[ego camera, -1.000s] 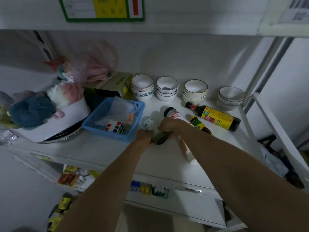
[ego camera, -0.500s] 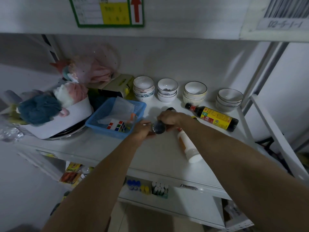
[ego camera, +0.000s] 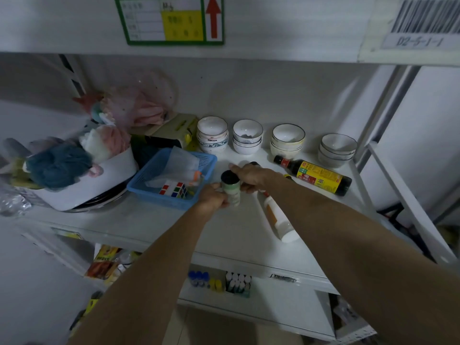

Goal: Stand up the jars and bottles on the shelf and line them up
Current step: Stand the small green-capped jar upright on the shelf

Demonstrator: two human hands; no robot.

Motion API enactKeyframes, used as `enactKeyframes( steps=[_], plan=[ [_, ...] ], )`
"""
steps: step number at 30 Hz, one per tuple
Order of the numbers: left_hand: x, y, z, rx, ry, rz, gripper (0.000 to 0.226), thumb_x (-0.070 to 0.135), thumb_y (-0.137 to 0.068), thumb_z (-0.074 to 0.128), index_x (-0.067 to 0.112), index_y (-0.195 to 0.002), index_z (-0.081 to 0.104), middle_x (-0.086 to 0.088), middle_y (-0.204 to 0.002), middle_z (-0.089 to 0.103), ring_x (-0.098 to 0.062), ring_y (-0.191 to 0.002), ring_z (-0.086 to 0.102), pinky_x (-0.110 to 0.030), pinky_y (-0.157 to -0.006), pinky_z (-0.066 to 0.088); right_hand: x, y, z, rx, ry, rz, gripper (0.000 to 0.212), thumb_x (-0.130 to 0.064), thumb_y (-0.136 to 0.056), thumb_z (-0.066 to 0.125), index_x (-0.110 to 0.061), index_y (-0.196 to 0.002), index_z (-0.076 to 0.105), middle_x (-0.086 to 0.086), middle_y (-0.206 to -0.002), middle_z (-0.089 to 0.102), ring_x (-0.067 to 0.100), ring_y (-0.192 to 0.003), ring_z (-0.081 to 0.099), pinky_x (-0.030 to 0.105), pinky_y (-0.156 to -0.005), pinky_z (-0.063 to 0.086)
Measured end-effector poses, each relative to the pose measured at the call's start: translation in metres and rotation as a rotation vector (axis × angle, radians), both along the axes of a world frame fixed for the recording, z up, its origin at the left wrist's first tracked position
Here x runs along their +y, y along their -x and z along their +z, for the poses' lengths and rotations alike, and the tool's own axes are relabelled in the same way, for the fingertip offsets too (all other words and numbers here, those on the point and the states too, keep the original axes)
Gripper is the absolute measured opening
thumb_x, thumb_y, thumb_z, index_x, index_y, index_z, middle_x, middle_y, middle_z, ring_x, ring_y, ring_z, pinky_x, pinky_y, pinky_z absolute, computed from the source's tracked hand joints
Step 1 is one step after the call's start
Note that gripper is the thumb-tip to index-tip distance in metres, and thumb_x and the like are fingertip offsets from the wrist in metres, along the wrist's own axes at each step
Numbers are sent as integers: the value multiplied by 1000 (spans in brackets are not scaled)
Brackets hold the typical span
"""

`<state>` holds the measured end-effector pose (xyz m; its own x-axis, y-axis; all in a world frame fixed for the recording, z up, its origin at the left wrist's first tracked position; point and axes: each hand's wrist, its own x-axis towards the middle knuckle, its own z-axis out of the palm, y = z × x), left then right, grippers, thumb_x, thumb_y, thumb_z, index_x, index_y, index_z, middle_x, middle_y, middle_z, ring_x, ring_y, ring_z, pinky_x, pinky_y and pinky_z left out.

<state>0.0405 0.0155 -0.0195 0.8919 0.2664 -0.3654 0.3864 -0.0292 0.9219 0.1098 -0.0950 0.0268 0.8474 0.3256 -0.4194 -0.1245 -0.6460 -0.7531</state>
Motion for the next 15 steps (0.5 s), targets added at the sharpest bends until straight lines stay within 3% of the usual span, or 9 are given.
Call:
enactKeyframes(
  steps=[3,6,8,11,13,15],
  plan=[
    [2,-8,-6,14,-158,-50,43,0,-89,55,4,-132,54,-22,-117,66,-24,-91,58,-38,-86,54,-1,-8,-9,-46,80,48,57,-59,-92,47,-3,-92,59,9,-83,57,21,-80,56,33,-78,51],
    [1,-10,-8,-27,-209,-62,37,4,-90,52,3,-126,58,-24,-115,67,-25,-94,61,-33,-79,47,1,-14,-15,-121,205,67,57,-63,-87,53,-6,-79,57,9,-77,59,19,-67,57,32,-72,57],
    [4,-15,-15,-31,-232,-55,42,9,-86,56,4,-127,56,-24,-121,65,-32,-101,64,-36,-84,51,1,-14,-14,-137,237,93,62,-63,-88,51,-2,-90,58,12,-85,61,21,-68,59,29,-65,55],
    [9,-19,-23,-11,-299,-27,44,13,-78,63,-2,-120,59,-27,-118,65,-40,-109,63,-50,-95,53,-1,-19,-12,-151,216,152,76,-66,-83,54,-4,-126,54,14,-113,61,27,-95,64,35,-82,58],
    [10,-19,-24,-10,-334,-25,38,12,-81,67,-9,-112,60,-29,-111,66,-40,-105,65,-49,-92,55,-2,-20,-6,-201,197,237,80,-63,-74,66,-20,-139,47,10,-132,56,28,-117,59,40,-98,52],
    [7,-17,-23,-42,-298,-46,40,12,-80,72,-12,-109,60,-27,-98,66,-34,-94,66,-41,-78,56,-4,-25,-2,-184,186,333,71,-42,-74,78,-26,-137,49,8,-133,57,25,-114,59,37,-96,52]
  ],
)
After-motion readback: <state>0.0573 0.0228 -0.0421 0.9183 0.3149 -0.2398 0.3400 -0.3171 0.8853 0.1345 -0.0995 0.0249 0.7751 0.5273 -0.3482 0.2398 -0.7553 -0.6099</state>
